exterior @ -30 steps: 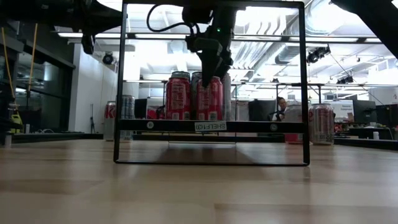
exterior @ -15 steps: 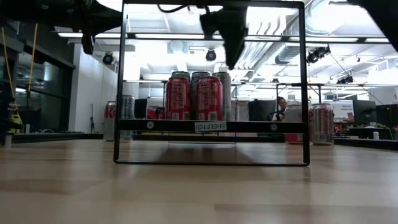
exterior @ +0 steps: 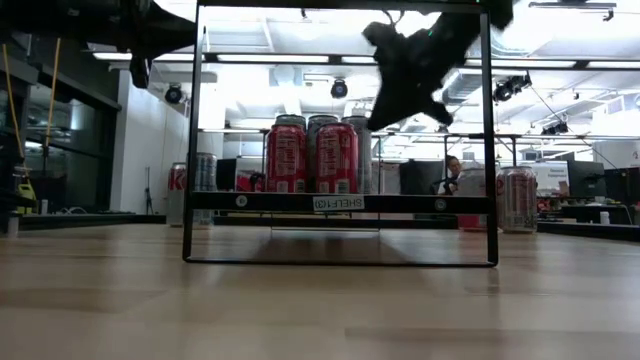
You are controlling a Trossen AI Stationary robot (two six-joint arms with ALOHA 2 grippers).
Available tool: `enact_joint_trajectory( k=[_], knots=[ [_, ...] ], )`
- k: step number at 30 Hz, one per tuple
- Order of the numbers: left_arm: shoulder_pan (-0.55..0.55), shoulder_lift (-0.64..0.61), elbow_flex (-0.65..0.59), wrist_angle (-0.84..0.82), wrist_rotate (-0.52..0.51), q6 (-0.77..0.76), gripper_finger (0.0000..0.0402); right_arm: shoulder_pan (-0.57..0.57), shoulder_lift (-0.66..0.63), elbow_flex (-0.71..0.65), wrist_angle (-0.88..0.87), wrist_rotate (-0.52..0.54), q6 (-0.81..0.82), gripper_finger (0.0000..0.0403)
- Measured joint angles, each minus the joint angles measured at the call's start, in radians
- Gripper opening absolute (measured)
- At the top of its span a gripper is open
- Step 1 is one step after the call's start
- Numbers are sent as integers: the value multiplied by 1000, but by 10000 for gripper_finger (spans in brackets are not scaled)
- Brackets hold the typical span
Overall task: Place canned beverage on shelf
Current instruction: Put the top red-white soda can on the shelf aligned with the other red-white soda can
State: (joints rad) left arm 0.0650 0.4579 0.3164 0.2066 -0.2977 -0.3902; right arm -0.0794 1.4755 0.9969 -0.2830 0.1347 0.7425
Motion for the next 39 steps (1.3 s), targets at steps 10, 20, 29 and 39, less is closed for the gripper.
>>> enact_joint_trajectory(
  k=[10, 20, 29, 39],
  knots=[
    [0, 0, 0, 0, -3, -18, 0, -13, 97, -72, 291, 109, 220, 3],
    [0, 0, 0, 0, -4, -18, 0, -58, 102, -67, 270, 93, 195, 0],
    [0, 0, 0, 0, -4, -24, 0, -91, 102, -67, 256, 101, 192, 0],
    [0, 0, 0, 0, -4, -27, 0, -103, 102, -67, 174, 142, 173, 0]
  ],
)
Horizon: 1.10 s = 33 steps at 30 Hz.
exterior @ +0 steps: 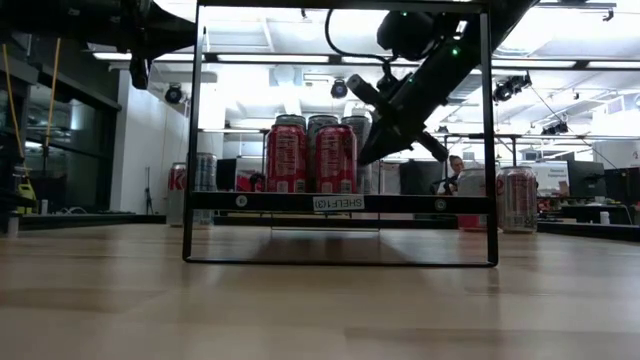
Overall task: Place canned beverage on shelf
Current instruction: Put the top red-white soda can on the shelf aligned with the other red-white soda can
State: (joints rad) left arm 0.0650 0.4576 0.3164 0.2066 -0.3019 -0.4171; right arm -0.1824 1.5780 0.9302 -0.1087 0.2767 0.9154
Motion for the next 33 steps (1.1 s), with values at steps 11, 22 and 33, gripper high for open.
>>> enact_joint_trajectory(
  k=[11, 22, 33],
  knots=[
    [0, 0, 0, 0, -1, 0, 0, -3, 0, 0, 39, 46, 0, 0],
    [0, 0, 0, 0, -2, 0, 0, -3, 0, 0, 90, 63, -26, 0],
    [0, 0, 0, 0, -2, 0, 0, -3, 0, 0, 130, 54, -60, 0]
  ],
)
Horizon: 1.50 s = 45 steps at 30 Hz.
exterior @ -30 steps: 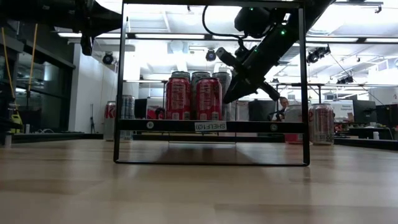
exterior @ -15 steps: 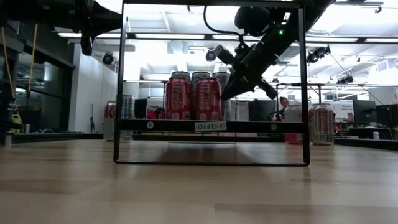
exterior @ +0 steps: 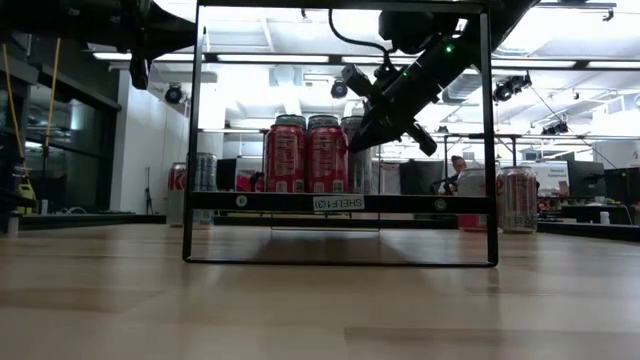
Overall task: Place canned beverage on shelf
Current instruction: Put the top red-white soda can on the shelf aligned with the other red-white soda can, then put the red-white soda can on the shelf aligned with the other red-white soda can
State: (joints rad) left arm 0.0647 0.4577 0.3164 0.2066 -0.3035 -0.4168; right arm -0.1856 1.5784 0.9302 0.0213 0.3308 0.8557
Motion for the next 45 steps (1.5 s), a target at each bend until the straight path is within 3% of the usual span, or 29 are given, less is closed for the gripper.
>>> enact_joint_trajectory(
  k=[10, 15, 20, 28, 45],
  knots=[
    [0, 0, 0, 0, 0, 0, 0, 0, -28, 0, -34, -28, -81, 0],
    [0, 1, 16, -10, -36, 0, 0, 8, -175, 0, -177, -82, -236, 0],
    [11, 56, 113, -64, -63, 82, 0, 34, -372, 0, -282, -110, -418, 0],
    [60, 192, 290, -136, 99, 335, 0, 42, -560, 0, -225, -235, -614, 0],
    [74, 214, 304, -131, 103, 289, 1, 42, -542, 0, -195, -238, -665, 0]
  ],
)
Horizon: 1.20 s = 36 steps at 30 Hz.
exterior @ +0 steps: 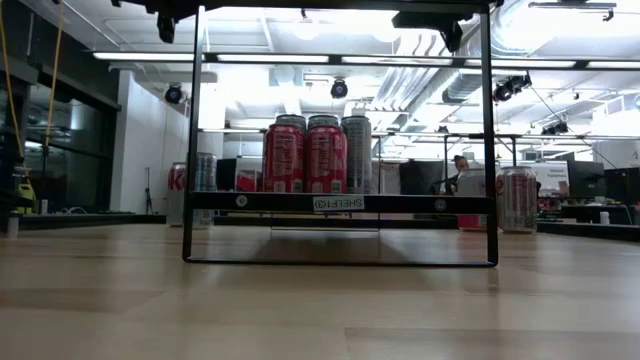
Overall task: Place canned beverage on shelf
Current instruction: Put the red-white soda can on the shelf aligned with the other red-white soda can
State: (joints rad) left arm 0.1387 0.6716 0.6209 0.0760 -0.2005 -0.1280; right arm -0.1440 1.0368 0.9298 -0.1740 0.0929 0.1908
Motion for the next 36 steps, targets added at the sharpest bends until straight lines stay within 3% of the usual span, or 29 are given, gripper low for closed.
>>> enact_joint_trajectory(
  k=[26, 36],
  knots=[
    [0, 0, 0, -59, -34, -1, 3, 0, -1, 0, 2, 1, 37, 0],
    [-2, 0, 0, -102, -45, -130, 3, 0, -1, 0, 6, 1, 37, 0]
  ],
)
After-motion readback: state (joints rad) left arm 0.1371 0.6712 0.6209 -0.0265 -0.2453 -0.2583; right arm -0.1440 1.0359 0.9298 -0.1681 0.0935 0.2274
